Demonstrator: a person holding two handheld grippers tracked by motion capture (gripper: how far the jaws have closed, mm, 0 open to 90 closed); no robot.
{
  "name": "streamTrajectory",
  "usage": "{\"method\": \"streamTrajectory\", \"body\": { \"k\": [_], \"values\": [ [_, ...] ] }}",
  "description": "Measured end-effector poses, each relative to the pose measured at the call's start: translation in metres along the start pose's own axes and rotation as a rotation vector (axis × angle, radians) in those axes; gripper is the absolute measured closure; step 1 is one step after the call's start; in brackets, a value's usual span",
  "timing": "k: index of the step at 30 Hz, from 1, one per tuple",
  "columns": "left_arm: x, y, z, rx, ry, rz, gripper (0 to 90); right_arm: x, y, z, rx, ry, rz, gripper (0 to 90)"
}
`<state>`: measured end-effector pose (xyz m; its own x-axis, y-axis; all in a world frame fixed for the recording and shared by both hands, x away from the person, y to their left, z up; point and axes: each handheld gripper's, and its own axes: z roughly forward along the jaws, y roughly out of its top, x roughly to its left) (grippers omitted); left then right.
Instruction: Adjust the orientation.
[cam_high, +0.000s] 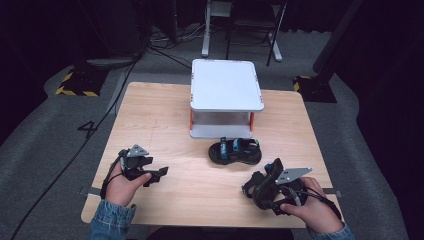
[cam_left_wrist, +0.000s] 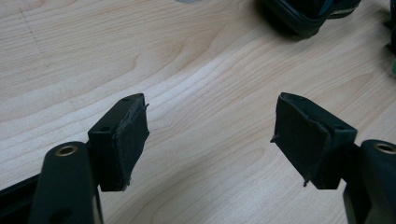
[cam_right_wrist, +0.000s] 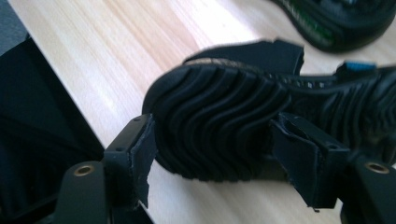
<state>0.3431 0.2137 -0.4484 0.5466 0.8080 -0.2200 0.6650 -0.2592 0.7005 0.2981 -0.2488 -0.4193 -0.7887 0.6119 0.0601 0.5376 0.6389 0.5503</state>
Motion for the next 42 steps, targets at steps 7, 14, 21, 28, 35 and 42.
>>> {"method": "streamTrajectory", "body": {
  "k": [7,14,21,28,35,42],
  "values": [
    [-0.001,0.001,0.004,0.008,0.001,-0.001,26.5,-0.006,0.006,-0.009,-0.128,-0.004,0.034,30.7],
    [-0.001,-0.004,0.001,0.009,0.007,-0.006,26.5,-0.016,0.013,0.010,-0.166,-0.030,0.096,30.4],
    [0.002,-0.009,0.000,0.023,0.015,-0.007,26.8,-0.026,0.014,0.031,-0.142,-0.089,0.141,36.0],
    [0.001,-0.009,0.001,0.024,0.016,-0.011,26.8,-0.019,0.017,0.041,-0.071,-0.088,0.152,48.9],
    [0.000,-0.009,0.004,0.030,0.007,-0.010,26.7,-0.014,0.020,0.041,-0.008,-0.123,0.091,62.9],
    [0.002,-0.010,0.003,0.024,0.017,-0.018,26.8,-0.025,0.023,0.029,-0.165,-0.118,0.141,64.2]
  ]
}}
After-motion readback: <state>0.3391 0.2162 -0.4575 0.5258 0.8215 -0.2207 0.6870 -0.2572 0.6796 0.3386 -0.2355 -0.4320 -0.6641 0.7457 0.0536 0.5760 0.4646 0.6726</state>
